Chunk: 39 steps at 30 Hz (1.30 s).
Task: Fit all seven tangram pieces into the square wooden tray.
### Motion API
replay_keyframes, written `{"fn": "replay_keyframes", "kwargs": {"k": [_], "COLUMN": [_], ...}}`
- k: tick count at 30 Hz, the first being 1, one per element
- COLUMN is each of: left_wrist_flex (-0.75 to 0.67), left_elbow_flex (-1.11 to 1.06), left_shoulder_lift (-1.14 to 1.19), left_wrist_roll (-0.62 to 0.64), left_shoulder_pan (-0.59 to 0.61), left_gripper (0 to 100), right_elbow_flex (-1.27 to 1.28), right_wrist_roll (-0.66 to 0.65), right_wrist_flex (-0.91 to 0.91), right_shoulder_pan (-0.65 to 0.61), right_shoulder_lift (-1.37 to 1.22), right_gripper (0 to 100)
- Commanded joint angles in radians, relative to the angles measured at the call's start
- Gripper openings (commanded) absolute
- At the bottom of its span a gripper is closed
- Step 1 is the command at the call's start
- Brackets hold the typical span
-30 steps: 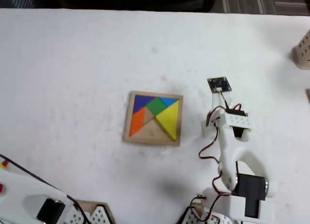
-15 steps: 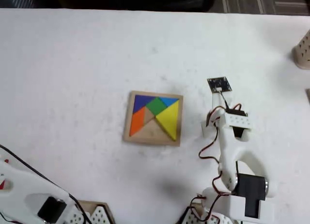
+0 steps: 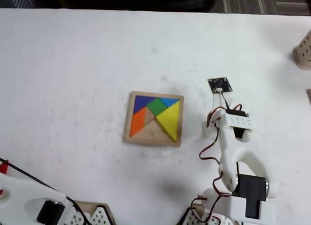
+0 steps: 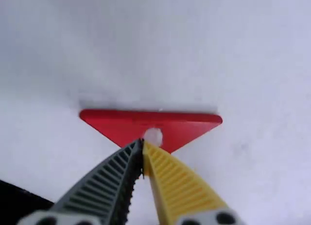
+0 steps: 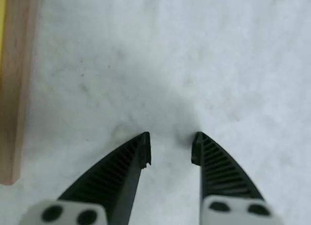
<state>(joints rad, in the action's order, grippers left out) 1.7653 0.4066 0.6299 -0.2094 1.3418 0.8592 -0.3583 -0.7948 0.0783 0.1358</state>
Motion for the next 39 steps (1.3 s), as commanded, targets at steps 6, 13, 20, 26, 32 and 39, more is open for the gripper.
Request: {"fn": "replay_keyframes", "kwargs": {"k": [6, 13, 20, 26, 32, 39], "left_wrist_flex": [-0.262, -0.585, -0.957, -1.112, -1.088, -0.944], "left_elbow_flex": [-0.423, -0.76, -0.979, -1.069, -1.037, -0.947], "left_shoulder_lift": [-0.147, -0.337, -0.378, -0.305, -0.282, -0.369], "left_wrist_roll": [-0.072, -0.077, -0.077, -0.077, -0.077, -0.077], "left_shoulder_pan": [0.002, -0.001, -0.047, -0.122, -0.142, -0.133], "left_gripper": [2, 2, 2, 2, 2, 2], "right_elbow_flex": [0.002, 0.002, 0.002, 0.002, 0.002, 0.002], "right_wrist_roll": [-0.011, -0.011, -0.011, -0.011, -0.011, -0.011], "right_wrist_flex": [-0.01, -0.01, -0.013, -0.013, -0.013, -0.013], "right_shoulder_pan": [-0.021, -0.021, -0.019, -0.015, -0.013, -0.016], "right_shoulder_lift": [0.03, 0.03, 0.03, 0.03, 0.03, 0.03], "right_gripper": [13.7, 13.7, 13.7, 13.7, 13.7, 13.7]}}
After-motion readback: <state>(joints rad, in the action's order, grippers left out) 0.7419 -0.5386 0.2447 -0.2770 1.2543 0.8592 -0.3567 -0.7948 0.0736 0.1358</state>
